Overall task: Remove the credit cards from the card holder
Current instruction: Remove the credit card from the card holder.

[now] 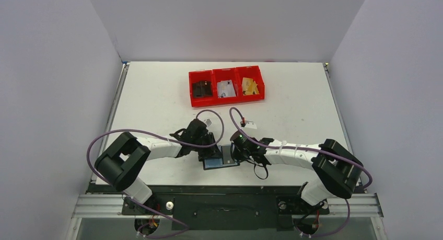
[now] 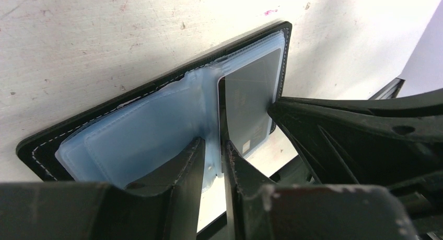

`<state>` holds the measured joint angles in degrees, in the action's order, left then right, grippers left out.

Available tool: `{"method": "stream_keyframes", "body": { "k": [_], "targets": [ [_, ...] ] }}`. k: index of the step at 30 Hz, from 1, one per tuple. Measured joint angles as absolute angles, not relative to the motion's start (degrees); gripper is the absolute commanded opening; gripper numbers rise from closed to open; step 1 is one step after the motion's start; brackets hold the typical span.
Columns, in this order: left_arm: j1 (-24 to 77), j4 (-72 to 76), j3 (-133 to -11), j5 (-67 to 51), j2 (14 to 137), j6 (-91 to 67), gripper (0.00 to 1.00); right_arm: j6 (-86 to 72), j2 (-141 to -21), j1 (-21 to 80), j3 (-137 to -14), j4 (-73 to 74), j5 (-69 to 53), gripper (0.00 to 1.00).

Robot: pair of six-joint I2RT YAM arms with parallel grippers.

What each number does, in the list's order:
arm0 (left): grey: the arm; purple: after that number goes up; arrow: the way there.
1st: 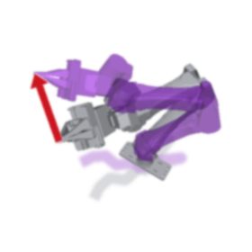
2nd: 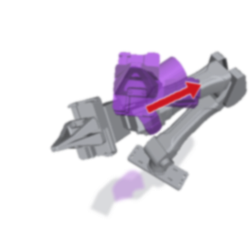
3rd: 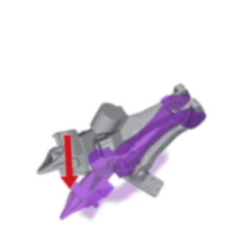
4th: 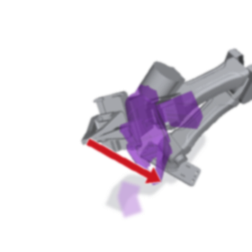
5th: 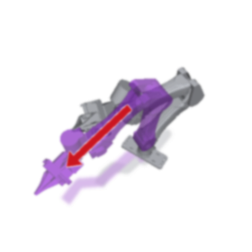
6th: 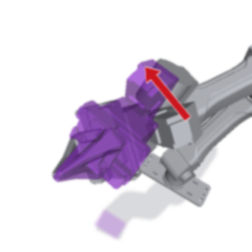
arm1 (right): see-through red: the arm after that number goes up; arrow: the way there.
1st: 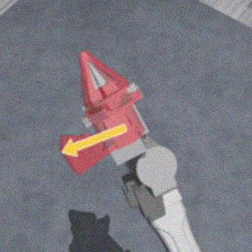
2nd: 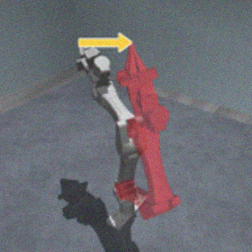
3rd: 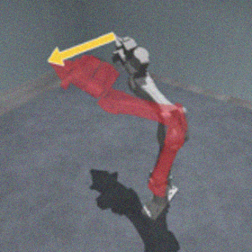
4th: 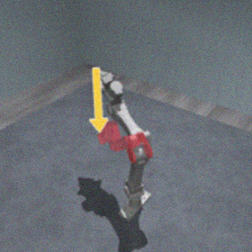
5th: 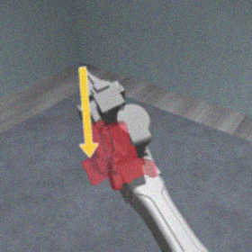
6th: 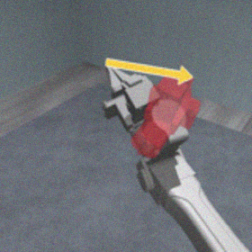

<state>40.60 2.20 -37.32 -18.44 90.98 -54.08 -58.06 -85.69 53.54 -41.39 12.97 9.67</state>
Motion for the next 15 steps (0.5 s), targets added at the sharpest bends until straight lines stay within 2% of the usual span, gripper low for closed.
{"method": "stream_keyframes", "body": {
  "k": [15],
  "targets": [
    [38.6, 9.8, -33.0, -21.8, 90.5, -56.6, 0.23, -57.6, -88.4, 54.1, -43.8, 13.0, 11.1, 0.00]
  ]
}}
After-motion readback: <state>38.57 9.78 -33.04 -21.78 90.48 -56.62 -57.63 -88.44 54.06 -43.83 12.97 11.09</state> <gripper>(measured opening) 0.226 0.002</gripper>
